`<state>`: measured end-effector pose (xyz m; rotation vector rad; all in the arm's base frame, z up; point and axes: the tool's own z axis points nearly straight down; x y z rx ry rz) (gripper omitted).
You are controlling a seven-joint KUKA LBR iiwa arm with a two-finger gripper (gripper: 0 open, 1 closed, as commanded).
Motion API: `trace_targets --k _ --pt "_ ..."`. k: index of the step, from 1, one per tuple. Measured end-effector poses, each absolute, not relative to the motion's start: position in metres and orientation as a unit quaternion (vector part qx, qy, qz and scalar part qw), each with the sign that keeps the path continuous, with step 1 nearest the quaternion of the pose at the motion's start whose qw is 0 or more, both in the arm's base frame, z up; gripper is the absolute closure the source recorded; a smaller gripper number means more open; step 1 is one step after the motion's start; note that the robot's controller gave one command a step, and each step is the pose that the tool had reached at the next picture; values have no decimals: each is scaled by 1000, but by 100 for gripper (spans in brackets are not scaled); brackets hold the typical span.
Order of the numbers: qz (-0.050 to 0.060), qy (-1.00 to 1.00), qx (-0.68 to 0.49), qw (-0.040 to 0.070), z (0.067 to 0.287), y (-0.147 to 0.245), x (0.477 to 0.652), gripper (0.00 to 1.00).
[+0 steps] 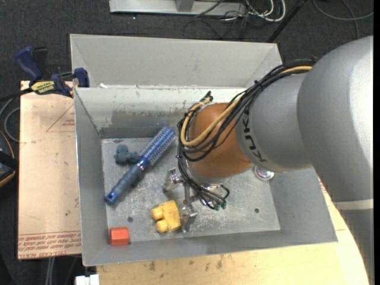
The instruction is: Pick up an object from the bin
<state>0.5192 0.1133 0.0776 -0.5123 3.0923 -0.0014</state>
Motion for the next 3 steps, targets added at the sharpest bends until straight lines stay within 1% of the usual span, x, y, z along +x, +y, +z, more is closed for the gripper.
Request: trace_targets --k 1,2,3 --pt "-1 952 -307 6 77 172 525 0" --pt "-1 858 -513 4 76 224 523 0" --pt "0 859 -512 6 75 225 522 100"
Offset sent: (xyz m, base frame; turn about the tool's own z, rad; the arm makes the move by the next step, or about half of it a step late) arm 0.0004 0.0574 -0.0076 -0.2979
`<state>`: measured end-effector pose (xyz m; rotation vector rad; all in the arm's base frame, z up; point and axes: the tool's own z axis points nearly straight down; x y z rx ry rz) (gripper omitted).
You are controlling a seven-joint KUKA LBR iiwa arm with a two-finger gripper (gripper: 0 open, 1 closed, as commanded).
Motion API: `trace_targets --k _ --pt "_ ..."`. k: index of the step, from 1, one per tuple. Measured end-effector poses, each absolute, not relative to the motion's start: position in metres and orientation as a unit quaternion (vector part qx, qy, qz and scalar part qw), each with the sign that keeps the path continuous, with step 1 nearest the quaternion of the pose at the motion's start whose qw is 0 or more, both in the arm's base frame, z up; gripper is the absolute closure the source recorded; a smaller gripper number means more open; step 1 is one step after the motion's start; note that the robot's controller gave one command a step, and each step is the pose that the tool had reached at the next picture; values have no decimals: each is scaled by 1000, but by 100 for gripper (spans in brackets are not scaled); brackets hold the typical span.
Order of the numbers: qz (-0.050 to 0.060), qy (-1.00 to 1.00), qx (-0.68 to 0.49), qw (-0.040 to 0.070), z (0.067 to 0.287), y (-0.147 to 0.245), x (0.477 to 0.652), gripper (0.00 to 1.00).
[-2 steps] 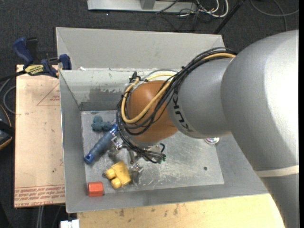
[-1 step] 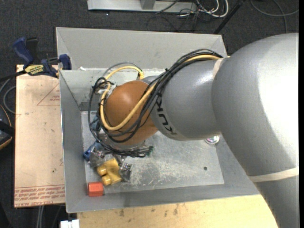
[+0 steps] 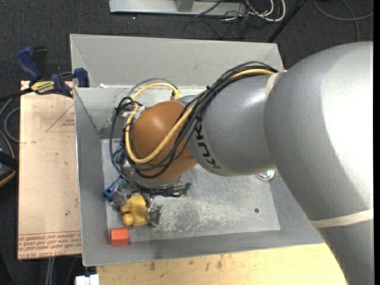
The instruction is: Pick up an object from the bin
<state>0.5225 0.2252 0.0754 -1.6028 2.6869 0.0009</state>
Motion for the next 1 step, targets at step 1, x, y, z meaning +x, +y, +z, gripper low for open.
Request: trace_targets --k 1 --pt "0 850 -526 6 252 222 515 100"
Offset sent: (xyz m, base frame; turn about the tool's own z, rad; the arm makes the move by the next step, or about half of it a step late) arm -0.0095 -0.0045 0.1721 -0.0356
